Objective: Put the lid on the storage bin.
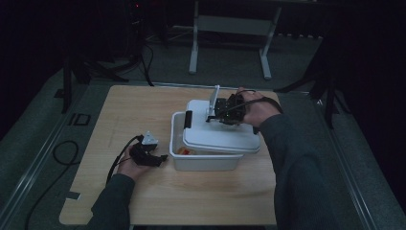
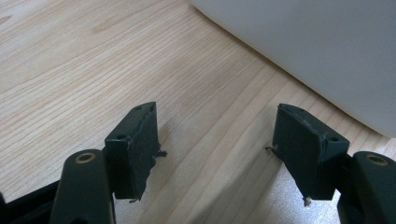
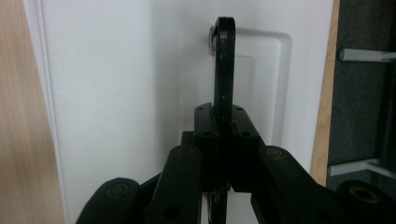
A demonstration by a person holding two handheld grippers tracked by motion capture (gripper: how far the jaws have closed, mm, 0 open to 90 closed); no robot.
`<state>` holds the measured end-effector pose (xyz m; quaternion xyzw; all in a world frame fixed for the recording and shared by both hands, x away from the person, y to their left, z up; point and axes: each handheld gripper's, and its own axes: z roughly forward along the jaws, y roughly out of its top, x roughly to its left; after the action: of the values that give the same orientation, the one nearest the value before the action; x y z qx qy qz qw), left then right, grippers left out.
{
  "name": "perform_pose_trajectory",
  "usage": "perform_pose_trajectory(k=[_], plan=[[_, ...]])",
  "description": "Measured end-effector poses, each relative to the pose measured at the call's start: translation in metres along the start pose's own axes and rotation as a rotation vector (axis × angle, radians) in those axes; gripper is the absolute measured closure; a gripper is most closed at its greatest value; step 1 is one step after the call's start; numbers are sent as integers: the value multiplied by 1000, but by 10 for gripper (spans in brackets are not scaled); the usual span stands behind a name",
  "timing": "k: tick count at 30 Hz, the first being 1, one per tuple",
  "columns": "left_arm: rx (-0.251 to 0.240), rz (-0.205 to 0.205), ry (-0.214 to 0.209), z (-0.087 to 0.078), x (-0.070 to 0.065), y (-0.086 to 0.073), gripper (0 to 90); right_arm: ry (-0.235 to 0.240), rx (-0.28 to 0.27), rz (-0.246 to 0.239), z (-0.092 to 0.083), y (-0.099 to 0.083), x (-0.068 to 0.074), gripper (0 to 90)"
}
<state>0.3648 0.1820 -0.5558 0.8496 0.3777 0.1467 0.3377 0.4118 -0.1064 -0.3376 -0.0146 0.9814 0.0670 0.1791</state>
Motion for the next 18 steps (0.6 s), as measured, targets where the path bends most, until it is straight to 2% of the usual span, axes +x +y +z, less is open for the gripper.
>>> perform_pose_trajectory(k=[18], plan=[[-1, -1, 0, 0, 0, 0, 314, 15, -22, -24, 4, 9, 4, 844]])
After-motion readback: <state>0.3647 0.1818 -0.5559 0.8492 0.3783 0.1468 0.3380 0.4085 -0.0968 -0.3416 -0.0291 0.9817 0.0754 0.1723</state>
